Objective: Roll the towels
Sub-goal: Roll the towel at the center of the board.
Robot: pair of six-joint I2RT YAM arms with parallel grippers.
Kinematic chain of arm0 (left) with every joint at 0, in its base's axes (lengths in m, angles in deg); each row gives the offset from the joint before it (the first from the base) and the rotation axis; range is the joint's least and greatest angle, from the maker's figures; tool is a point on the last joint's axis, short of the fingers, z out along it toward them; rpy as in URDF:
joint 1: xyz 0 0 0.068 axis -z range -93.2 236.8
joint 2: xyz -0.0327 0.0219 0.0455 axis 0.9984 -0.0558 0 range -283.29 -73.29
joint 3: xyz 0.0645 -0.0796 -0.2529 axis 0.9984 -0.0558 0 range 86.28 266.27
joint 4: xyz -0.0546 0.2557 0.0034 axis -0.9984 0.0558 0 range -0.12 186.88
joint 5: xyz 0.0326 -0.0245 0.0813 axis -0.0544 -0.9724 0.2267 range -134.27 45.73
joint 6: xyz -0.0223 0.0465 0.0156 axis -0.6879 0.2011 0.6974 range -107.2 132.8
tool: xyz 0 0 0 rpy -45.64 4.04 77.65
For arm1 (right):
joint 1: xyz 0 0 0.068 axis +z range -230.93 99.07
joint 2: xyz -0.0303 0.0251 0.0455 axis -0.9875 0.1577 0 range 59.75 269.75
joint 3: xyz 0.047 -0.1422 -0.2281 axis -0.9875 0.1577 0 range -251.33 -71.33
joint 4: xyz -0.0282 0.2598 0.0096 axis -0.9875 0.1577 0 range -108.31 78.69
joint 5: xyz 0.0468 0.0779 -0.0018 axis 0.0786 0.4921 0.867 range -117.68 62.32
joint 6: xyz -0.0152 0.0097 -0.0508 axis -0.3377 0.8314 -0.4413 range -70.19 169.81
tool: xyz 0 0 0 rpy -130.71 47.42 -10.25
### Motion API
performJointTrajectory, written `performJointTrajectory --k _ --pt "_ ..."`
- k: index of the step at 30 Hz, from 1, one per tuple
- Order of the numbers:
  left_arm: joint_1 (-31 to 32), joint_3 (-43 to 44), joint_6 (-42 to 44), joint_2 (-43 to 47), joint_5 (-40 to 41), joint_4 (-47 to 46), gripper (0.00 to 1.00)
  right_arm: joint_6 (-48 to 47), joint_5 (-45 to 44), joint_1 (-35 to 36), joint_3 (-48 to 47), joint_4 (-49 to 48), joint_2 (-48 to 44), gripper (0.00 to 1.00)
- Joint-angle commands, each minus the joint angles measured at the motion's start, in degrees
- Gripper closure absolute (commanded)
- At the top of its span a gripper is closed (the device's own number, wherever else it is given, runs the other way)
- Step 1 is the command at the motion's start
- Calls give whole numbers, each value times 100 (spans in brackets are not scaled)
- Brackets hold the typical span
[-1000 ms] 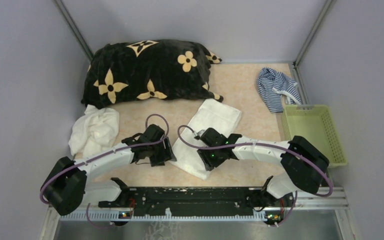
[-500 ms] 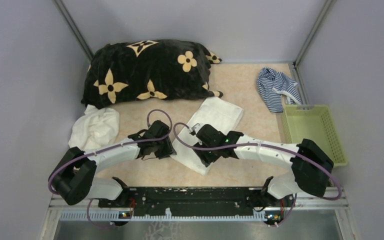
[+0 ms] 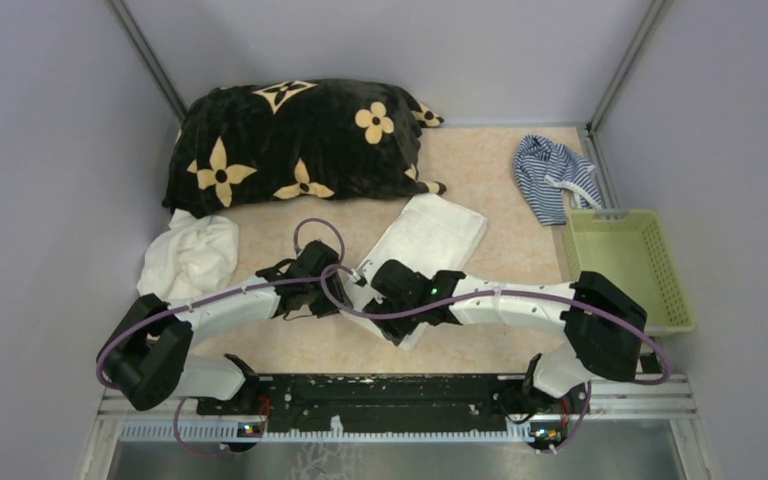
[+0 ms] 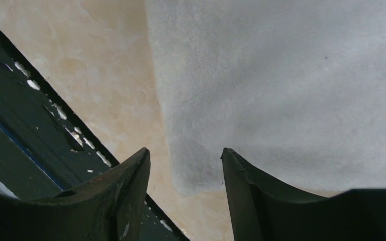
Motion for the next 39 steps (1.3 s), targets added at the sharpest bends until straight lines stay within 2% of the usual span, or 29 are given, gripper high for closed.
performJointTrajectory --k 1,7,18,20,22,27,32,36,39 --pt "-46 -145 117 -28 409 103 59 1 35 182 56 -205 192 46" --pt "-63 -204 120 -113 364 -2 59 205 73 286 504 -54 508 52" --pt "-460 -392 67 -38 9 -256 59 512 -652 574 280 555 1475 51" --pt "-625 -424 76 13 -96 -282 57 552 -755 604 239 619 1610 59" --pt "-772 -426 78 83 -246 -303 54 574 -587 604 240 583 1657 72" --pt "-922 -398 -116 564 -473 -132 38 570 89 581 156 233 1361 99" --pt "-920 -469 -521 1258 -661 228 27 668 686 187 101 -121 1195 100" --pt "-799 -570 -906 1494 -979 216 25 795 950 -175 87 -315 891 100" --pt "-568 -749 -1321 1429 -1099 -181 24 859 1086 -292 35 -429 809 100"
